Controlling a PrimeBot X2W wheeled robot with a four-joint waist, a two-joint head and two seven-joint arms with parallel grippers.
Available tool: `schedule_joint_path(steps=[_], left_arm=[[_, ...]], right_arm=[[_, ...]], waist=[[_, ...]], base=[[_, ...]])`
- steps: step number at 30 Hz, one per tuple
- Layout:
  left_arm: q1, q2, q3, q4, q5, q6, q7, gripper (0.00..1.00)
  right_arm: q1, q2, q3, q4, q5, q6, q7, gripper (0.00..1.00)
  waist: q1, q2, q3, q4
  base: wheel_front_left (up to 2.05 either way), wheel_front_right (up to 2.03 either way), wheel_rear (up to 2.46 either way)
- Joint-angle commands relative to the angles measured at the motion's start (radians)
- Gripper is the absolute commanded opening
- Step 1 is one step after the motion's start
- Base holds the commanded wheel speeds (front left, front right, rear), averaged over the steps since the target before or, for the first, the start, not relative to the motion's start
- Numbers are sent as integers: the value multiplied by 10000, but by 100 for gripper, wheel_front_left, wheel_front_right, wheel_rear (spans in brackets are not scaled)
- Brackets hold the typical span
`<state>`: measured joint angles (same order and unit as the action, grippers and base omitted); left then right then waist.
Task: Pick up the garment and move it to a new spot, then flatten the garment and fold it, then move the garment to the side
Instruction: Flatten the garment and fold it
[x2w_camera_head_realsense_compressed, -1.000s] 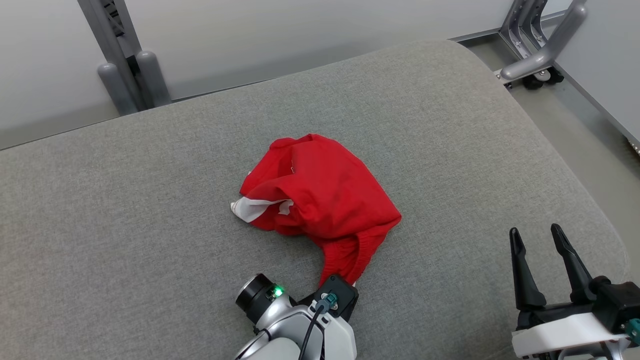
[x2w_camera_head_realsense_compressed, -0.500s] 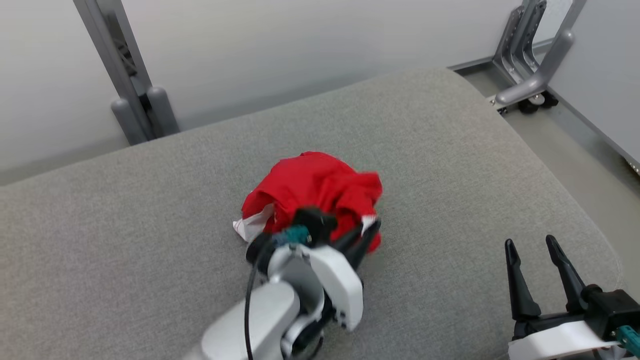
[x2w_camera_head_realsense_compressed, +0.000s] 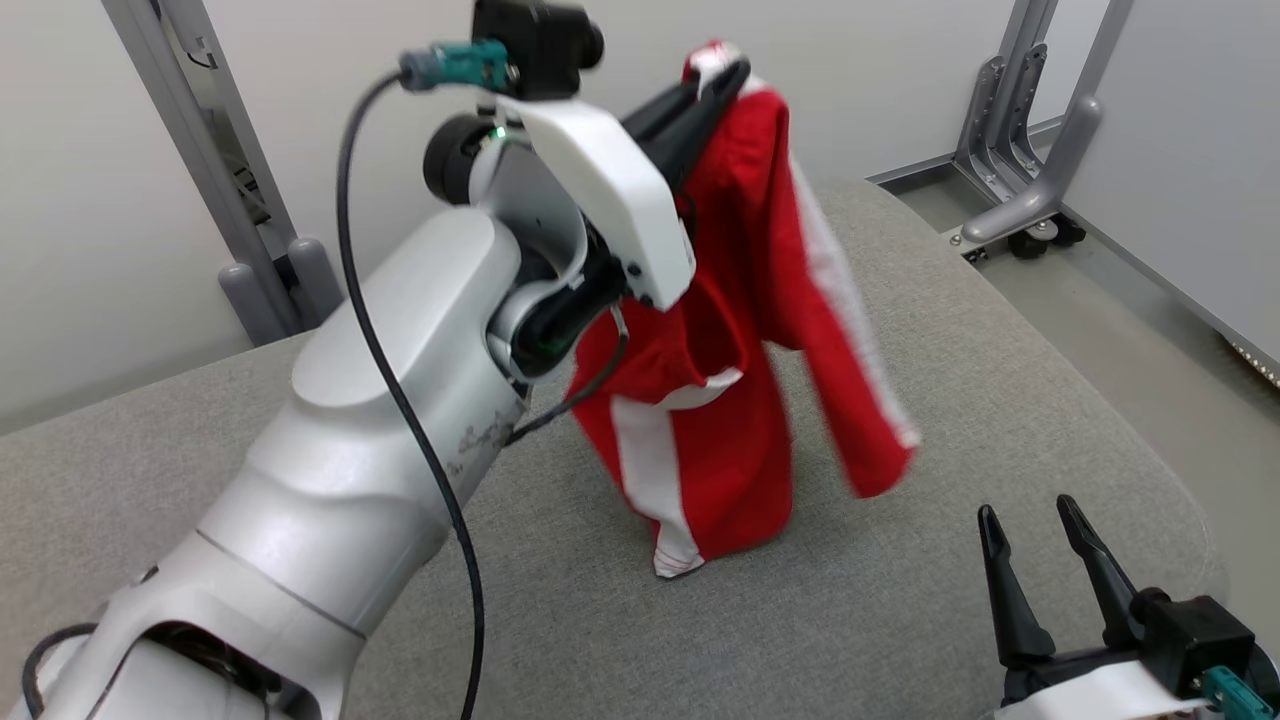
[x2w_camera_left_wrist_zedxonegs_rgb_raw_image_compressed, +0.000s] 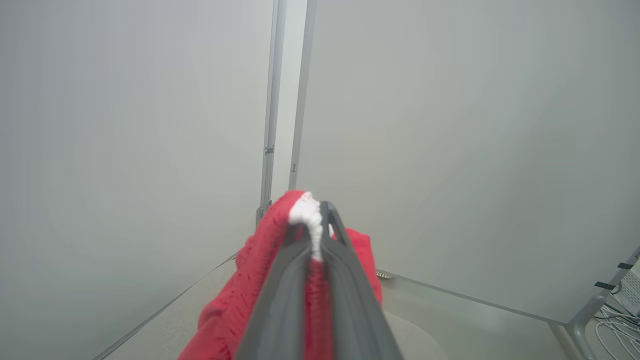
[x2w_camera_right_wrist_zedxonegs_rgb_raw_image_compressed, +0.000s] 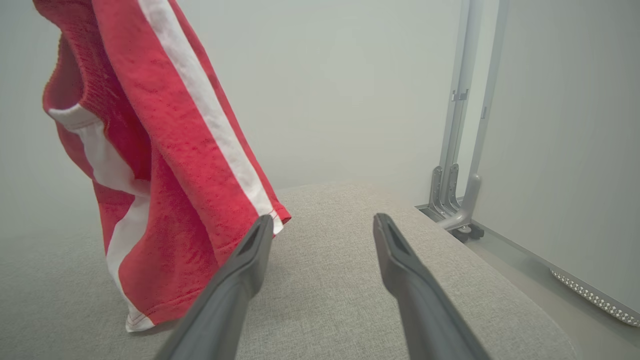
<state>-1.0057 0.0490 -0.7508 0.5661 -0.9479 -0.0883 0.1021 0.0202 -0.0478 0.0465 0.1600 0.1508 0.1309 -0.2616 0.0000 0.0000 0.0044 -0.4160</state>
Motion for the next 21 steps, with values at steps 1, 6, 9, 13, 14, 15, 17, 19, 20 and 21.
schedule_joint_path(steps=[1,6,9,13,14,15,17,19,20,21], left_arm=[[-214,31,106,148,-178,-74,7,0],[-232,132,374,428,-641,-170,114,0],[696,460,249,316,-778,-192,174,0],[2422,994,78,16,-963,9,100,0],[2935,1143,99,-69,-1079,98,66,0],[3393,1308,118,-183,-1128,199,-19,0],[4278,1633,211,-487,-1320,368,-164,0],[5027,1997,300,-893,-1402,558,-377,0],[5384,2188,346,-1137,-1415,632,-499,0],[5699,2385,357,-1417,-1350,636,-665,0]], right_arm=[[140,-50,-38,-5,53,-3,-61,100],[324,-52,-272,-31,75,-3,-63,100],[400,-49,-402,-83,73,-3,-61,100],[466,-53,-513,-114,7,-3,-63,100],[458,-50,-527,-127,0,-3,-63,100],[437,-50,-543,-138,10,-3,-63,100],[405,-52,-558,-165,16,-3,-61,100],[444,-50,-565,-174,0,-3,-61,100],[472,-49,-546,-160,-5,-3,-61,100],[494,-52,-533,-139,-13,-3,-61,100]], waist=[[0,0,-26,14],[0,0,-100,293],[0,0,-124,554],[0,0,-127,1022],[0,0,-125,1122],[0,0,-120,1212],[0,0,-118,1399],[0,0,-119,1606],[0,0,-126,1703],[0,0,-130,1799]], base=[[0,0,0],[0,0,0],[0,0,0],[0,0,0],[0,0,0],[0,0,0],[0,0,0],[0,0,0],[0,0,0],[0,0,0]])
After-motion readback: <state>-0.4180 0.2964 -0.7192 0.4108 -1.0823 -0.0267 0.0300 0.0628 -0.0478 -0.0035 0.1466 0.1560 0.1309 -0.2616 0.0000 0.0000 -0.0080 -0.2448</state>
